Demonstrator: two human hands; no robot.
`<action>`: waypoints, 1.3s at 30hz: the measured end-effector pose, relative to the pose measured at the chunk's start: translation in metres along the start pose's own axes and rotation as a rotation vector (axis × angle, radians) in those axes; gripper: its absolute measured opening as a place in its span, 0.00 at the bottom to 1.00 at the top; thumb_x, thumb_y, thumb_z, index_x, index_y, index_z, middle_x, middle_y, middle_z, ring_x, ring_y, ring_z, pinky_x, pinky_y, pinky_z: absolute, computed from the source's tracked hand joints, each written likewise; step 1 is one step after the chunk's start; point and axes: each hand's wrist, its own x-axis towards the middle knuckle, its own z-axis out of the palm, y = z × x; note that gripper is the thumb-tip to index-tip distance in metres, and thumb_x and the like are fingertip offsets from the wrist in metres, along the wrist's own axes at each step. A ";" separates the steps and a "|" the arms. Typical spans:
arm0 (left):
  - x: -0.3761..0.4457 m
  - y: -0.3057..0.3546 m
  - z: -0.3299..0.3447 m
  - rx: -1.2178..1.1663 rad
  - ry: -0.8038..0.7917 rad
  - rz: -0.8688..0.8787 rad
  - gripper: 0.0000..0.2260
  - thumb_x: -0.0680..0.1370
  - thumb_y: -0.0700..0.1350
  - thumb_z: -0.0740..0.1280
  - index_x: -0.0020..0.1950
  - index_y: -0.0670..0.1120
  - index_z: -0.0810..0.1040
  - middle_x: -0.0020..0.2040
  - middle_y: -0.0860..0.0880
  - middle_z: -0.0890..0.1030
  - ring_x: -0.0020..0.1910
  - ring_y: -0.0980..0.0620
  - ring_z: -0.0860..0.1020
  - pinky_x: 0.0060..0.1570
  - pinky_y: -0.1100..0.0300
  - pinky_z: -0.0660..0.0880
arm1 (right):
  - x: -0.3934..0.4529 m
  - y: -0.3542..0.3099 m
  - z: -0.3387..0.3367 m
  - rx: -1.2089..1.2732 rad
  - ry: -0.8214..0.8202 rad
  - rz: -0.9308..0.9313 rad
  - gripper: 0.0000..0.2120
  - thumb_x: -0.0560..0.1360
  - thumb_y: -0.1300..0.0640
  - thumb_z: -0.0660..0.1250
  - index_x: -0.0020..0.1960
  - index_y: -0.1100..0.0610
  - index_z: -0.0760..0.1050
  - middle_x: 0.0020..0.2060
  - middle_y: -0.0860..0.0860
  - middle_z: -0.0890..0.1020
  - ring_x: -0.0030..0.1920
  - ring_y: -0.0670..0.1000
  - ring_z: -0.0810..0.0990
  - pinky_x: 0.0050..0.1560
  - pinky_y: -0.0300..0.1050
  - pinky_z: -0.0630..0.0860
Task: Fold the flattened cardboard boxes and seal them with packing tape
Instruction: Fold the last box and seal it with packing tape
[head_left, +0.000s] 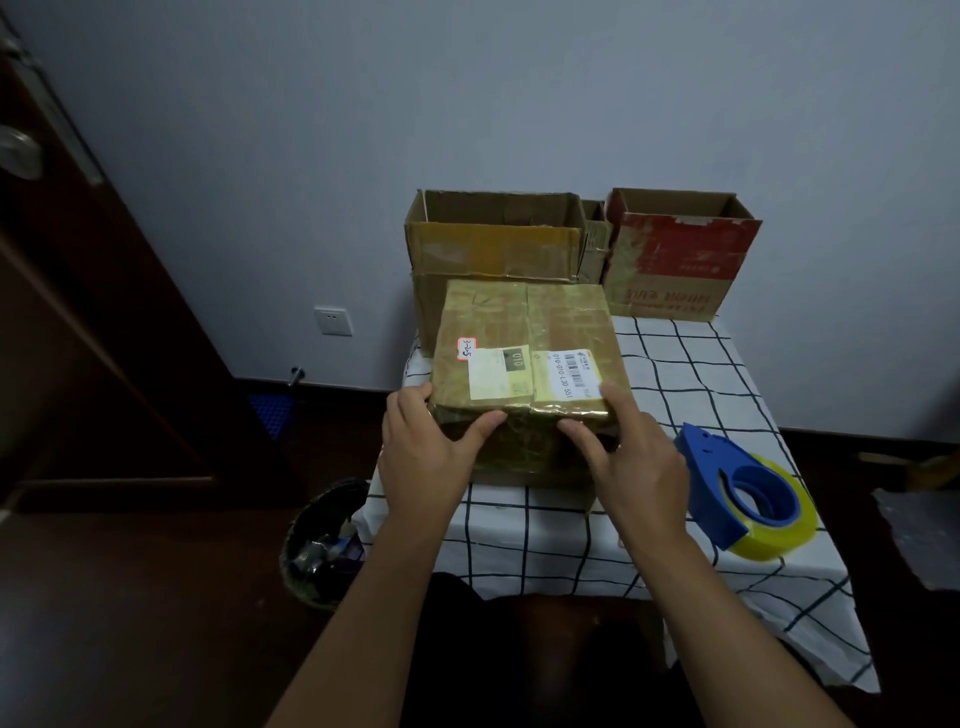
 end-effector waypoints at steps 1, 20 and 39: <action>-0.001 0.001 0.000 0.003 0.004 -0.003 0.39 0.64 0.70 0.71 0.63 0.46 0.68 0.58 0.51 0.71 0.58 0.52 0.72 0.47 0.57 0.70 | 0.001 -0.002 0.000 0.000 -0.003 0.012 0.35 0.71 0.29 0.58 0.67 0.52 0.74 0.43 0.56 0.82 0.38 0.58 0.80 0.32 0.49 0.77; -0.013 0.020 0.007 0.085 0.017 -0.087 0.46 0.63 0.72 0.71 0.70 0.45 0.63 0.65 0.48 0.70 0.66 0.49 0.69 0.52 0.52 0.72 | 0.002 -0.006 -0.001 -0.073 -0.060 0.063 0.38 0.67 0.25 0.60 0.67 0.50 0.71 0.46 0.54 0.78 0.41 0.59 0.80 0.33 0.46 0.71; -0.005 -0.028 -0.009 -0.410 -0.034 -0.059 0.11 0.79 0.42 0.67 0.62 0.49 0.77 0.53 0.60 0.80 0.57 0.66 0.77 0.44 0.75 0.73 | 0.008 0.009 -0.008 0.123 -0.134 0.056 0.36 0.67 0.29 0.61 0.68 0.46 0.72 0.52 0.50 0.80 0.48 0.51 0.77 0.45 0.49 0.77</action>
